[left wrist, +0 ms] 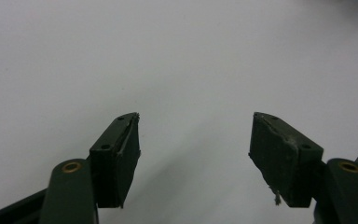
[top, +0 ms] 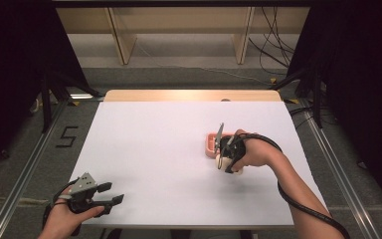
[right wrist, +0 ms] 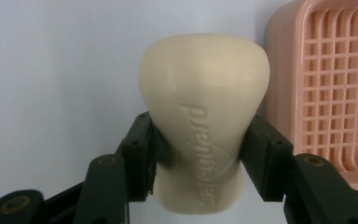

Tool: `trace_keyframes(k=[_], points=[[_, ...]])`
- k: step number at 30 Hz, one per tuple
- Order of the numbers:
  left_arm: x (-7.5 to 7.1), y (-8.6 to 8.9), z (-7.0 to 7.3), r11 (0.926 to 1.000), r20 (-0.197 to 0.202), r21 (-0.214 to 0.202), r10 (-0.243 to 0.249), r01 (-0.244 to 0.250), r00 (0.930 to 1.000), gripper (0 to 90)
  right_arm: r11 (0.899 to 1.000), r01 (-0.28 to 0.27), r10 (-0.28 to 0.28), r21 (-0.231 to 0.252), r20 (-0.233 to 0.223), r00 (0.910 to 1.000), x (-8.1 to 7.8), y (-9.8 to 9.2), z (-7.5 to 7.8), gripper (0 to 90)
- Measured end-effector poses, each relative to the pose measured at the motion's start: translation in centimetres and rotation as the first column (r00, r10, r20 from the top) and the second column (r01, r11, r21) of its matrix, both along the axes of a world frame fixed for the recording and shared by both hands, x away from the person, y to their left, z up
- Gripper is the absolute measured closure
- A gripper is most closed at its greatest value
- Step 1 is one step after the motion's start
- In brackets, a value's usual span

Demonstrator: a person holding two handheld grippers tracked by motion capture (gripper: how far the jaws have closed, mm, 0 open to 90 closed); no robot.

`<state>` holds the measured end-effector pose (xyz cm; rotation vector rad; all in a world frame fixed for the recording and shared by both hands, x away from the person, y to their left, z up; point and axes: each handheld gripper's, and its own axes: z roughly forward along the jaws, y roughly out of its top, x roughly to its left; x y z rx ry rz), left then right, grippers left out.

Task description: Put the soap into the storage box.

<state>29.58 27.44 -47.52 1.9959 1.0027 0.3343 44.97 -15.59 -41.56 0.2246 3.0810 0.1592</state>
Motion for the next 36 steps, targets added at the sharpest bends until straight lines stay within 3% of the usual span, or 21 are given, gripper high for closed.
trace_keyframes(k=[1,3,4,5,7,10,11,12,14,18,19,24,27,29,30,31,32,36], points=[[0.0,0.0,0.0,1.0000,-0.002,0.000,-0.003,0.003,1.0000,32.8,0.999,-0.037,0.037,0.010,0.001,0.9993,0.2,0.0,0.0,50.5],[0.0,0.0,0.0,1.0000,-0.004,0.002,-0.005,0.005,1.0000,32.8,1.000,-0.001,0.001,-0.003,0.004,1.0000,0.1,-0.1,0.0,50.5],[0.0,0.0,0.0,1.0000,0.000,-0.001,-0.002,0.002,1.0000,32.8,0.999,-0.040,0.040,0.008,0.006,0.9992,0.5,-0.2,-0.1,50.5],[0.0,0.0,0.0,1.0000,0.002,-0.002,0.000,0.000,1.0000,32.8,0.999,-0.042,0.042,0.001,0.008,0.9991,0.5,-0.2,-0.1,50.5],[0.0,0.0,0.0,1.0000,-0.003,0.001,-0.003,0.003,1.0000,32.8,0.999,0.026,-0.026,-0.023,-0.005,0.9996,0.1,-0.2,0.2,50.5],[0.0,0.0,0.0,1.0000,0.001,-0.002,-0.001,0.001,1.0000,32.8,0.999,0.019,-0.019,-0.029,-0.004,0.9998,0.3,-0.2,0.3,50.5],[0.0,0.0,0.0,1.0000,0.001,-0.003,0.000,0.000,1.0000,32.8,1.000,-0.008,0.008,-0.025,0.002,1.0000,0.5,-0.2,0.3,50.5],[0.0,0.0,0.0,1.0000,-0.008,-0.008,0.003,-0.003,1.0000,32.8,0.999,0.024,-0.024,-0.032,-0.002,0.9997,0.4,-0.3,0.4,50.5],[0.0,0.0,0.0,0.9999,-0.002,-0.011,0.005,-0.005,1.0000,32.8,0.997,-0.081,0.081,0.008,0.021,0.9965,1.1,-0.4,0.1,50.5],[0.0,-0.1,-0.2,0.9997,0.000,-0.022,0.012,-0.012,0.9999,32.8,0.999,0.016,-0.016,-0.033,0.006,0.9999,0.6,-0.3,0.4,50.5],[0.0,0.0,-0.1,1.0000,0.000,-0.005,0.004,-0.004,1.0000,32.8,0.999,0.025,-0.024,-0.036,0.011,0.9996,0.6,-0.3,0.5,50.5],[0.0,-0.1,-0.1,1.0000,-0.008,-0.003,-0.002,0.002,1.0000,32.8,1.000,-0.017,0.017,-0.022,0.023,0.9996,1.0,-0.3,0.7,50.5],[0.0,0.0,-0.1,1.0000,-0.019,-0.006,0.002,-0.002,0.9998,32.8,0.999,0.020,-0.019,-0.043,0.017,0.9997,0.9,-0.4,0.9,50.5],[0.1,-0.1,-0.1,1.0000,-0.005,-0.006,0.001,-0.001,1.0000,32.8,0.999,-0.028,0.028,-0.021,0.026,0.9993,1.3,-0.4,0.8,50.5],[0.0,-0.1,-0.1,0.9999,-0.018,-0.015,0.000,0.000,0.9998,32.8,0.998,-0.052,0.053,-0.018,0.033,0.9980,1.6,-0.5,0.8,50.5],[0.0,-0.2,-0.2,0.9998,-0.001,-0.018,0.011,-0.011,0.9999,32.8,0.999,-0.002,0.003,-0.043,0.029,0.9996,1.3,-0.4,1.0,50.5],[0.0,-0.1,-0.2,0.9999,0.001,-0.011,0.006,-0.006,1.0000,32.8,0.999,0.012,-0.011,-0.042,0.032,0.9994,1.3,-0.4,1.0,50.5],[0.0,-0.1,-0.2,0.9999,-0.006,-0.015,0.006,-0.006,1.0000,32.8,0.998,0.032,-0.031,-0.051,0.029,0.9991,1.4,-0.4,1.1,50.5]])
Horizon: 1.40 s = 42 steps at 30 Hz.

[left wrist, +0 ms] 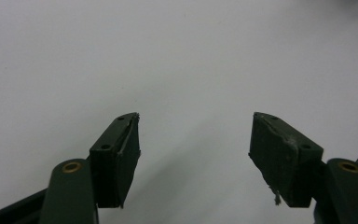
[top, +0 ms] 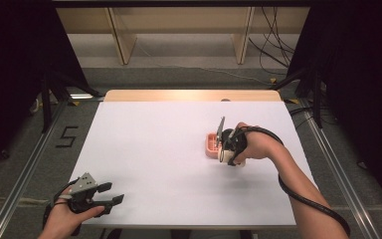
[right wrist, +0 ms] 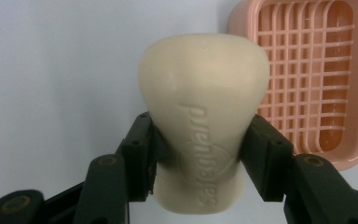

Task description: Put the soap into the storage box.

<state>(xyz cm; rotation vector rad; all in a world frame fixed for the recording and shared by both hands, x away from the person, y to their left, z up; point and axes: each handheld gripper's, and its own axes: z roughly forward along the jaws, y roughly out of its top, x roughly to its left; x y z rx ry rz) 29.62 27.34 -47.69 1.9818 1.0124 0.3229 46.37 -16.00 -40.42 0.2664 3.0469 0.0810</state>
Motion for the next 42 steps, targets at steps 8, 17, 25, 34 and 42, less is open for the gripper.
trace_keyframes(k=[8,17,25,34,42], points=[[0.0,0.1,0.1,1.0000,0.006,0.003,0.000,0.000,1.0000,32.8,1.000,-0.006,0.006,-0.009,0.004,1.0000,0.4,0.1,0.1,50.5],[0.0,0.1,0.1,1.0000,0.006,0.003,-0.001,0.001,1.0000,32.8,0.999,-0.042,0.042,-0.002,0.021,0.9989,0.8,0.2,0.4,50.5],[0.0,0.0,0.0,1.0000,0.011,-0.001,0.008,-0.008,0.9999,32.9,0.999,-0.034,0.034,0.004,0.029,0.9990,1.1,0.3,0.5,50.5],[0.0,0.0,0.0,0.9999,0.007,0.003,0.013,-0.013,0.9999,32.9,0.999,-0.050,0.050,0.001,0.035,0.9982,1.7,0.5,0.5,50.5],[0.0,0.0,0.1,0.9999,0.006,0.003,0.012,-0.012,0.9999,32.9,1.000,-0.018,0.018,-0.010,0.051,0.9985,1.9,0.7,1.1,50.5]])
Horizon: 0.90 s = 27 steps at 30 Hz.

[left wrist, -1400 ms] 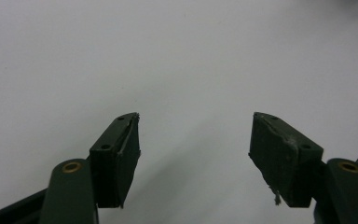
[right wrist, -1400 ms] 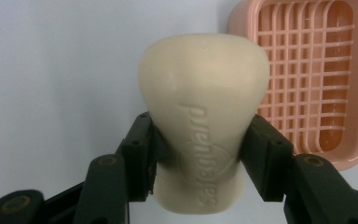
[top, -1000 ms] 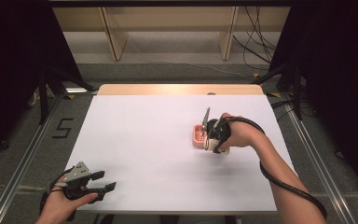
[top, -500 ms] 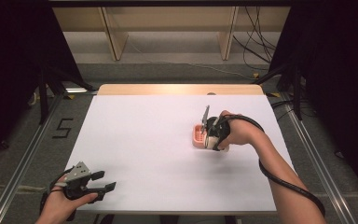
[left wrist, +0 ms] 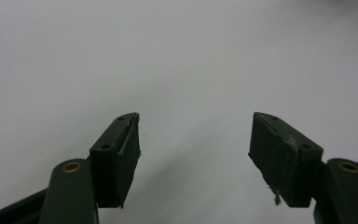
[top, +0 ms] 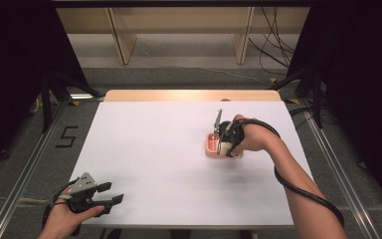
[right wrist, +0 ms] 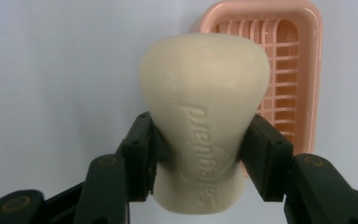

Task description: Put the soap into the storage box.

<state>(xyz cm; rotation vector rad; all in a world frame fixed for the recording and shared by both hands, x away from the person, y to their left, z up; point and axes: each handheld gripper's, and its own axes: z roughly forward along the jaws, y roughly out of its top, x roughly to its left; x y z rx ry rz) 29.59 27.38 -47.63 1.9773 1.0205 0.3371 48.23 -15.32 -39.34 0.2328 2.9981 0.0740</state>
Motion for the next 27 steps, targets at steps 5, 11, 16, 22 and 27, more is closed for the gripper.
trace_keyframes(k=[5,11,16,22,27], points=[[0.0,0.0,0.0,1.0000,0.003,-0.005,-0.003,0.003,1.0000,32.9,1.000,-0.019,0.019,0.009,-0.002,0.9998,0.4,0.1,0.0,50.5],[0.1,0.0,0.0,0.9999,-0.005,0.010,-0.012,0.012,0.9999,32.9,0.999,-0.045,0.045,0.011,0.011,0.9989,0.8,0.0,-0.1,50.5],[0.1,0.1,0.0,0.9998,-0.001,0.017,-0.014,0.014,0.9999,32.9,0.999,-0.037,0.037,0.017,0.014,0.9992,0.9,0.1,0.0,50.6],[0.1,0.1,0.0,0.9999,0.005,0.012,-0.010,0.010,0.9999,32.9,1.000,-0.015,0.015,0.013,0.019,0.9997,1.1,0.2,0.1,50.6],[0.0,0.0,-0.1,1.0000,0.004,-0.003,0.001,-0.001,1.0000,32.9,0.998,-0.051,0.050,0.024,0.031,0.9983,1.5,0.1,0.0,50.5]])
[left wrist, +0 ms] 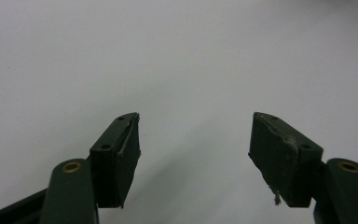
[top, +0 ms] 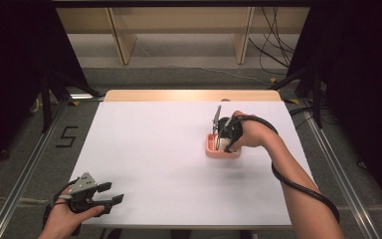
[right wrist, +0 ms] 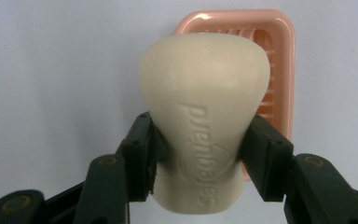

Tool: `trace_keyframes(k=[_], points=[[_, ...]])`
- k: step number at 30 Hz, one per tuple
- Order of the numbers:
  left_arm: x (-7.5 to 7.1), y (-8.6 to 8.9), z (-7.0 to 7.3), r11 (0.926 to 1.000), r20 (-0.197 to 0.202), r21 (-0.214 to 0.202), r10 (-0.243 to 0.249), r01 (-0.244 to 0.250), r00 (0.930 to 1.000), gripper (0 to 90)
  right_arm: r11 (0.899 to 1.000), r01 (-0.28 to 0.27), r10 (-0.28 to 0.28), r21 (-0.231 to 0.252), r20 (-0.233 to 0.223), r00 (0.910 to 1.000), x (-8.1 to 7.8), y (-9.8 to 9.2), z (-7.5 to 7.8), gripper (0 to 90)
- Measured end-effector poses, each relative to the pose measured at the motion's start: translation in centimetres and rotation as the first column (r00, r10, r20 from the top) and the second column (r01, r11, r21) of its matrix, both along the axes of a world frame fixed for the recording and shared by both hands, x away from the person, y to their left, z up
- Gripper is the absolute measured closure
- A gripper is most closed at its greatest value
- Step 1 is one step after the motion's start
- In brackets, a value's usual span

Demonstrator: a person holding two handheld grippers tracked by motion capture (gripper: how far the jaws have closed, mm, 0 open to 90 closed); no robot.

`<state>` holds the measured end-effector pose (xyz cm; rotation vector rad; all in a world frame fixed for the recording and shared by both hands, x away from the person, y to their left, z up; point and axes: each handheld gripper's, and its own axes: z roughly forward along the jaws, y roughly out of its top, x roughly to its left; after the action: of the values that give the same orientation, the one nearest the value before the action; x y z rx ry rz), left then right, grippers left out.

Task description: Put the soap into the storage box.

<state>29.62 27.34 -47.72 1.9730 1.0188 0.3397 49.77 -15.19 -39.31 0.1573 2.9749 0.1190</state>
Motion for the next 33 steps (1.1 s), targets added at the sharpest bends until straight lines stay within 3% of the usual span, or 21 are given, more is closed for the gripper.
trace_keyframes(k=[1,2,4,6,7,9,10,11,13,14,16,18,19,20,22,23,27,29,32,33], points=[[0.0,0.2,0.1,0.9997,-0.010,0.019,-0.015,0.015,0.9998,32.9,1.000,0.001,-0.001,0.001,-0.002,1.0000,0.0,0.0,0.0,50.6],[0.0,0.1,0.0,0.9998,-0.007,0.014,-0.011,0.011,0.9999,32.9,0.999,0.040,-0.040,-0.012,-0.006,0.9992,-0.2,0.1,0.0,50.5],[0.1,0.1,0.1,0.9997,-0.005,0.021,-0.014,0.014,0.9999,32.9,1.000,0.008,-0.008,0.001,0.002,1.0000,0.0,0.2,0.0,50.5],[0.1,0.1,0.1,0.9996,-0.009,0.024,-0.017,0.017,0.9998,32.9,0.999,0.035,-0.035,-0.015,-0.004,0.9994,0.0,0.3,0.1,50.5],[0.1,0.1,0.1,0.9997,-0.006,0.022,-0.014,0.014,0.9999,32.9,1.000,-0.025,0.025,0.007,0.015,0.9996,0.4,0.2,-0.1,50.6],[0.0,0.1,0.0,0.9998,-0.009,0.014,-0.011,0.011,0.9999,32.9,1.000,0.002,-0.002,0.002,0.002,1.0000,0.2,0.3,0.0,50.5],[0.0,0.1,0.1,0.9998,-0.011,0.015,-0.011,0.012,0.9999,32.9,0.999,0.045,-0.045,-0.015,-0.006,0.9990,0.0,0.3,0.0,50.6],[0.0,0.1,0.0,0.9998,-0.010,0.015,-0.011,0.011,0.9999,32.9,0.999,0.039,-0.039,-0.005,-0.005,0.9992,0.2,0.3,0.0,50.5],[0.0,0.1,0.1,0.9997,-0.011,0.018,-0.014,0.014,0.9998,32.9,1.000,-0.025,0.025,0.004,0.010,0.9996,0.6,0.3,-0.2,50.5],[0.0,0.1,0.0,0.9998,-0.008,0.015,-0.012,0.012,0.9999,32.9,0.999,0.038,-0.038,-0.004,-0.002,0.9993,0.3,0.3,-0.2,50.5],[0.0,0.1,0.1,0.9996,-0.008,0.023,-0.015,0.015,0.9999,32.9,1.000,-0.014,0.014,0.005,0.010,0.9999,0.7,0.3,-0.3,50.5],[0.0,0.1,0.0,0.9997,-0.005,0.021,-0.010,0.010,0.9999,32.9,0.999,0.041,-0.041,-0.010,-0.009,0.9991,0.4,0.4,-0.4,50.5],[0.0,0.1,0.0,0.9997,-0.006,0.022,-0.010,0.010,0.9999,32.9,0.999,0.039,-0.039,-0.013,-0.007,0.9992,0.4,0.4,-0.4,50.5],[0.0,0.1,0.0,0.9998,-0.008,0.019,-0.009,0.009,0.9999,32.9,1.000,-0.001,0.001,0.009,0.008,1.0000,0.7,0.4,-0.5,50.6],[0.0,0.1,0.0,0.9998,-0.008,0.017,-0.008,0.008,0.9999,32.9,1.000,-0.002,0.002,0.009,0.009,1.0000,0.9,0.3,-0.7,50.6],[0.0,0.1,0.0,0.9998,-0.008,0.017,-0.008,0.008,0.9999,32.9,0.998,0.057,-0.057,-0.009,-0.005,0.9983,0.6,0.3,-0.5,50.5],[0.0,0.1,0.0,0.9997,-0.010,0.019,-0.012,0.013,0.9999,32.9,1.000,-0.009,0.009,0.010,0.010,0.9999,1.2,0.1,-0.7,50.5],[0.0,0.1,0.0,0.9999,-0.009,0.009,-0.008,0.008,0.9999,32.9,0.999,0.041,-0.041,-0.013,-0.002,0.9992,0.9,0.3,-0.7,50.6],[0.0,0.1,0.0,0.9999,-0.009,0.014,-0.007,0.007,0.9999,32.9,1.000,0.022,-0.022,0.010,0.002,0.9998,1.2,0.2,-0.8,50.5],[0.0,0.1,0.0,0.9999,-0.009,0.012,-0.006,0.006,0.9999,32.9,0.999,0.044,-0.044,-0.002,-0.011,0.9990,1.1,0.2,-0.8,50.5]])
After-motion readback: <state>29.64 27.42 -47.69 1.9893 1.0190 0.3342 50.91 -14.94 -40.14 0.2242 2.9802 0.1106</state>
